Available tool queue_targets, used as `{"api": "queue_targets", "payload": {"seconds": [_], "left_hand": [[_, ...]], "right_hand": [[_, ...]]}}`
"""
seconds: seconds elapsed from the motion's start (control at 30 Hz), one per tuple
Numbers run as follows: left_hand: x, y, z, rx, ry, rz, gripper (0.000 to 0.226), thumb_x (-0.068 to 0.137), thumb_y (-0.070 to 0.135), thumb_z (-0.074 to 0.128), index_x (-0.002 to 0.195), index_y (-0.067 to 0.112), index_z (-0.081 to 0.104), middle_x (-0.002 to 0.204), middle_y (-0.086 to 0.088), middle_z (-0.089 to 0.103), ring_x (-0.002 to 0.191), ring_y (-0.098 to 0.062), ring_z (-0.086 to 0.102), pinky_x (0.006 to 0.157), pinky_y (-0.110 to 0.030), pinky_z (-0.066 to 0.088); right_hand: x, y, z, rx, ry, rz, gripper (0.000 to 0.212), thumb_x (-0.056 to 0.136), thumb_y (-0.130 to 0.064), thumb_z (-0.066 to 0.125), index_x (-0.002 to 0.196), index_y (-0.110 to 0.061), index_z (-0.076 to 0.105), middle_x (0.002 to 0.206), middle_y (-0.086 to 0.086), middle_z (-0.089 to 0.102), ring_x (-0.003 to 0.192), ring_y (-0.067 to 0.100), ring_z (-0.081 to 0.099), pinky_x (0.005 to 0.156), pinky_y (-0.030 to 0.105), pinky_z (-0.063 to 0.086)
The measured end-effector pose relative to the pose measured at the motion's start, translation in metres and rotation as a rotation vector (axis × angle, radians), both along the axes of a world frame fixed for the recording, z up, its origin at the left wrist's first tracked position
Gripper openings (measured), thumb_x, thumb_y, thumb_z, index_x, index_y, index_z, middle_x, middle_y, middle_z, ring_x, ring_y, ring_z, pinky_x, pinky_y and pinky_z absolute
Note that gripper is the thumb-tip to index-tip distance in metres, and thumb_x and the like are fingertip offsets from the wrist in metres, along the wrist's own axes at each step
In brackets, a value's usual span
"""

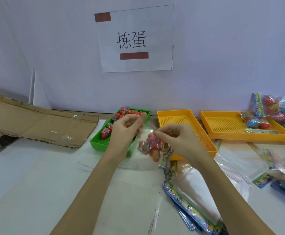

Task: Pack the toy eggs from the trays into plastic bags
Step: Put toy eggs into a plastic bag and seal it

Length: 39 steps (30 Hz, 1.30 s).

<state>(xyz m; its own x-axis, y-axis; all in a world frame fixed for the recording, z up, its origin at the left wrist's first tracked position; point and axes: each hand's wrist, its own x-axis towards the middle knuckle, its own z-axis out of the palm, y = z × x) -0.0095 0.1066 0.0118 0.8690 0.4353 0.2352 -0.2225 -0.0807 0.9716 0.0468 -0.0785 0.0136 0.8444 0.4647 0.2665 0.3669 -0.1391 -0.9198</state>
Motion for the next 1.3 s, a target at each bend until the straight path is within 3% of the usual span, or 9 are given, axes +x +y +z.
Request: {"api": "queue_targets", "payload": {"seconds": [0.13,0.23,0.37,0.43,0.63,0.83,0.93,1.17,1.3], "left_hand": [[0.000,0.002,-0.001,0.000,0.018,-0.063,0.038,0.092,0.043,0.073,0.106,0.008,0.077,0.096,-0.006,0.079,0.087,-0.018,0.074,0.079,-0.024,0.060],[0.001,-0.001,-0.002,-0.076,-0.015,-0.076,0.027,0.093,0.031,0.075,0.105,0.007,0.079,0.099,-0.013,0.079,0.088,-0.021,0.073,0.082,-0.029,0.059],[0.000,-0.001,-0.001,-0.052,-0.030,0.007,0.016,0.095,0.026,0.075,0.100,0.012,0.080,0.088,-0.004,0.078,0.077,-0.013,0.071,0.071,-0.025,0.057],[-0.001,-0.002,0.001,-0.039,-0.024,-0.026,0.018,0.093,0.025,0.077,0.105,0.012,0.080,0.095,-0.008,0.079,0.082,-0.017,0.073,0.073,-0.028,0.060],[-0.001,-0.007,0.005,-0.402,0.060,-0.130,0.021,0.090,0.026,0.075,0.101,0.009,0.080,0.097,-0.006,0.078,0.084,-0.012,0.074,0.070,-0.028,0.061],[-0.004,0.003,0.004,-0.031,0.021,-0.071,0.015,0.091,0.025,0.077,0.099,0.013,0.083,0.096,-0.008,0.080,0.086,-0.020,0.075,0.075,-0.027,0.061],[-0.007,0.001,0.006,0.136,0.029,-0.133,0.011,0.089,0.026,0.080,0.097,0.019,0.084,0.094,-0.003,0.081,0.090,-0.020,0.077,0.077,-0.026,0.062],[-0.007,-0.006,0.007,0.139,0.059,-0.174,0.013,0.086,0.033,0.080,0.093,0.023,0.085,0.092,-0.002,0.081,0.088,-0.018,0.078,0.074,-0.022,0.060],[-0.009,-0.009,0.006,0.244,0.003,-0.184,0.014,0.084,0.039,0.080,0.092,0.029,0.085,0.088,0.002,0.081,0.086,-0.012,0.077,0.074,-0.018,0.058]], "right_hand": [[0.003,-0.003,0.001,0.195,0.204,-0.167,0.011,0.096,-0.032,0.073,0.095,-0.023,0.079,0.088,-0.008,0.078,0.084,0.001,0.072,0.065,0.019,0.054],[0.001,-0.004,0.004,0.192,0.348,-0.095,0.015,0.097,-0.031,0.071,0.102,-0.018,0.074,0.095,0.003,0.079,0.087,0.014,0.077,0.067,0.032,0.063],[-0.001,-0.006,0.011,0.097,0.246,-0.007,0.030,0.093,-0.048,0.069,0.105,-0.022,0.076,0.097,-0.002,0.080,0.088,0.013,0.077,0.078,0.032,0.063],[0.000,-0.005,0.010,0.125,0.141,-0.078,0.022,0.094,-0.040,0.071,0.096,-0.018,0.078,0.090,-0.001,0.079,0.088,0.014,0.076,0.079,0.030,0.061],[0.003,-0.009,0.006,0.210,0.257,-0.028,0.019,0.092,-0.027,0.076,0.092,-0.009,0.081,0.085,0.006,0.079,0.084,0.016,0.074,0.076,0.025,0.061],[0.006,-0.018,0.014,0.134,0.216,0.036,0.029,0.093,-0.040,0.070,0.115,-0.022,0.077,0.106,-0.007,0.079,0.103,0.010,0.074,0.086,0.027,0.061],[-0.001,-0.013,0.016,0.111,0.181,0.108,0.033,0.087,-0.048,0.072,0.106,-0.023,0.080,0.097,-0.007,0.080,0.092,0.006,0.075,0.073,0.019,0.059],[0.003,-0.007,0.007,0.066,0.079,-0.005,0.012,0.095,-0.026,0.073,0.092,-0.016,0.079,0.079,0.001,0.075,0.069,0.004,0.066,0.065,0.017,0.056],[0.000,-0.006,0.007,-0.028,0.073,0.070,0.025,0.094,-0.046,0.067,0.097,-0.022,0.075,0.083,-0.003,0.076,0.070,0.006,0.069,0.062,0.019,0.056]]}}
